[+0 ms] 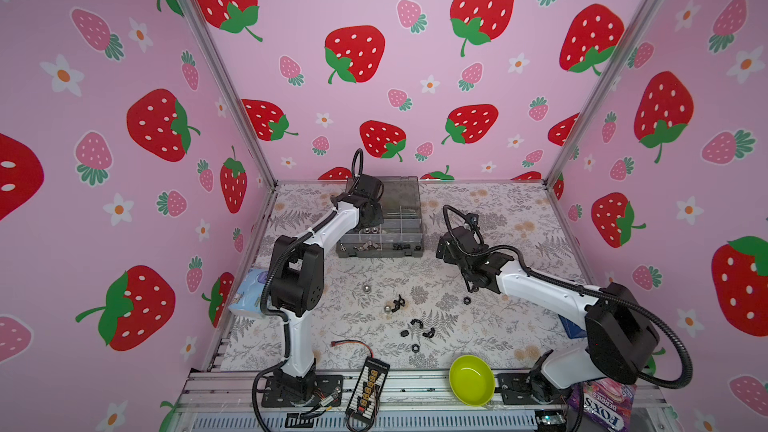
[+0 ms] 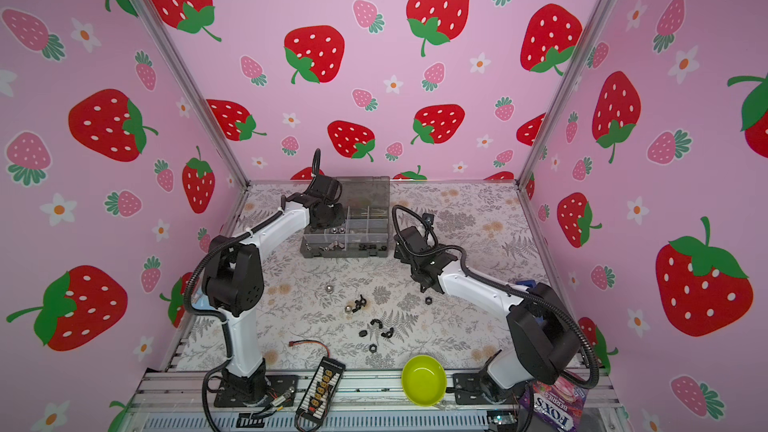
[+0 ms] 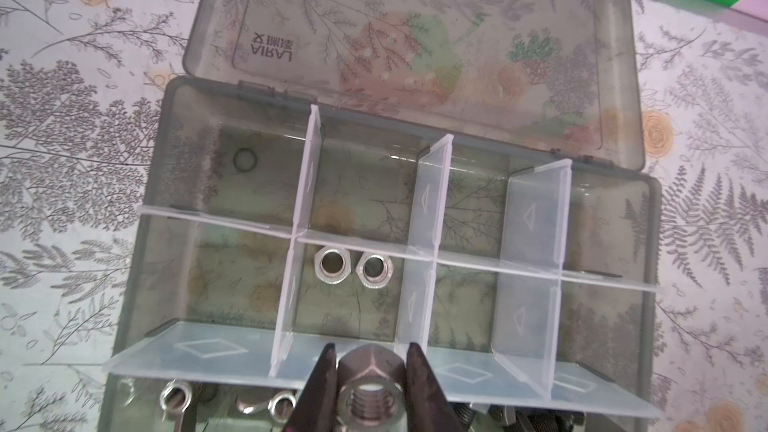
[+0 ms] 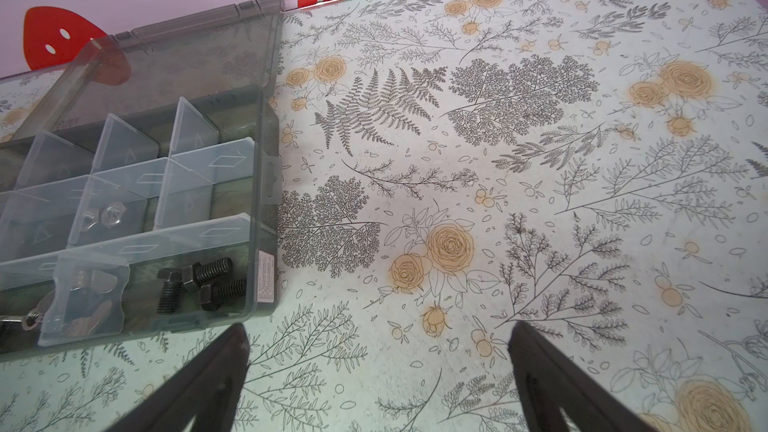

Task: Sort the screws and nuts into containers
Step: 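Lift the silver nut with the left gripper and carry it over the box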

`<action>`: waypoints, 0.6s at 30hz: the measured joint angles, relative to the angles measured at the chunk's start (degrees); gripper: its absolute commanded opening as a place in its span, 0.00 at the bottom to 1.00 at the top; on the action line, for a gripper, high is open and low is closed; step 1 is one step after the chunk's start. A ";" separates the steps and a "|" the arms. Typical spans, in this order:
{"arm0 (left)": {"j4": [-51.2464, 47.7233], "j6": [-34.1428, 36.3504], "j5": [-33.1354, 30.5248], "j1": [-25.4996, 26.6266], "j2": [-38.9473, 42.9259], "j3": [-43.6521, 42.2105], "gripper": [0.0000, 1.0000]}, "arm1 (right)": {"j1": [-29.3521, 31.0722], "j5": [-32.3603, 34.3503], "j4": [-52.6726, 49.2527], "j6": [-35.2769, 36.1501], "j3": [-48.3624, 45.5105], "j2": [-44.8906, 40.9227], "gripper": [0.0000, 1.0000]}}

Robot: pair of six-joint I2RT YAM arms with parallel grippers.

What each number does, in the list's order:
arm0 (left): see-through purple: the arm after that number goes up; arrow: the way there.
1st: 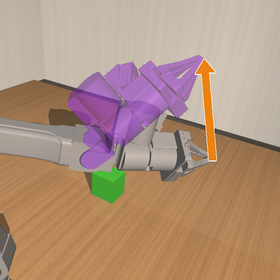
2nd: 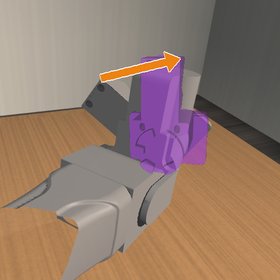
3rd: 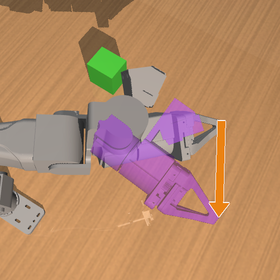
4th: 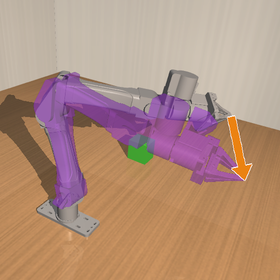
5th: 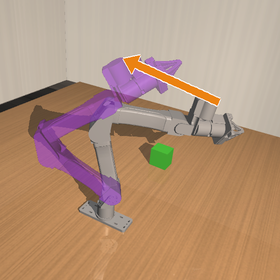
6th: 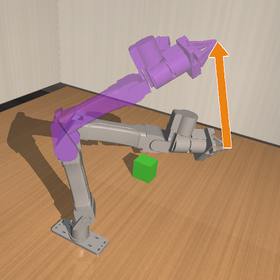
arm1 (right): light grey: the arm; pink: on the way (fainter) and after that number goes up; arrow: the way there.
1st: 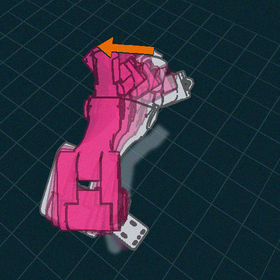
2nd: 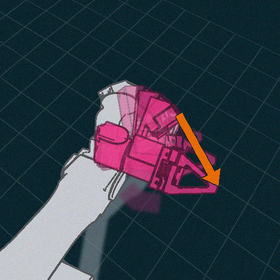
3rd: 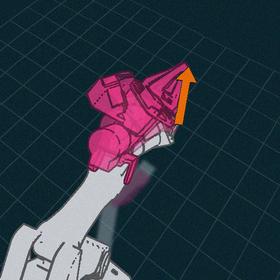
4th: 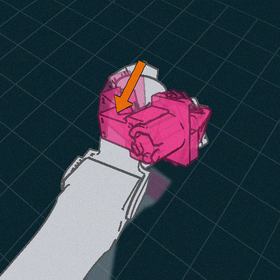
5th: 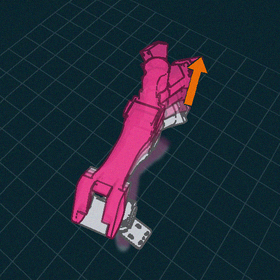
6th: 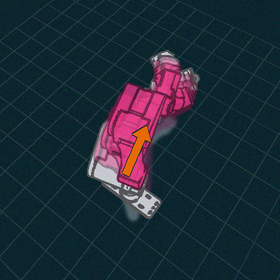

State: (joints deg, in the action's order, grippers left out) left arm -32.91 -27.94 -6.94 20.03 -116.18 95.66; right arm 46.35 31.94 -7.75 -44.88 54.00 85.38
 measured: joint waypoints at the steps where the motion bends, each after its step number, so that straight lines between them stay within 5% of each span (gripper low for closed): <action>1: -0.20 0.15 0.22 -0.09 -1.29 0.94 0.20 | 0.00 0.00 0.00 0.00 0.00 0.00 1.00; 18: -2.38 0.79 4.61 -0.44 -8.37 4.04 0.30 | 0.00 -0.02 -0.02 0.02 0.00 0.00 1.00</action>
State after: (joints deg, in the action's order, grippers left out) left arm -35.29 -27.16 -2.33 19.59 -124.55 99.70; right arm 46.35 31.92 -7.77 -44.86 54.00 85.38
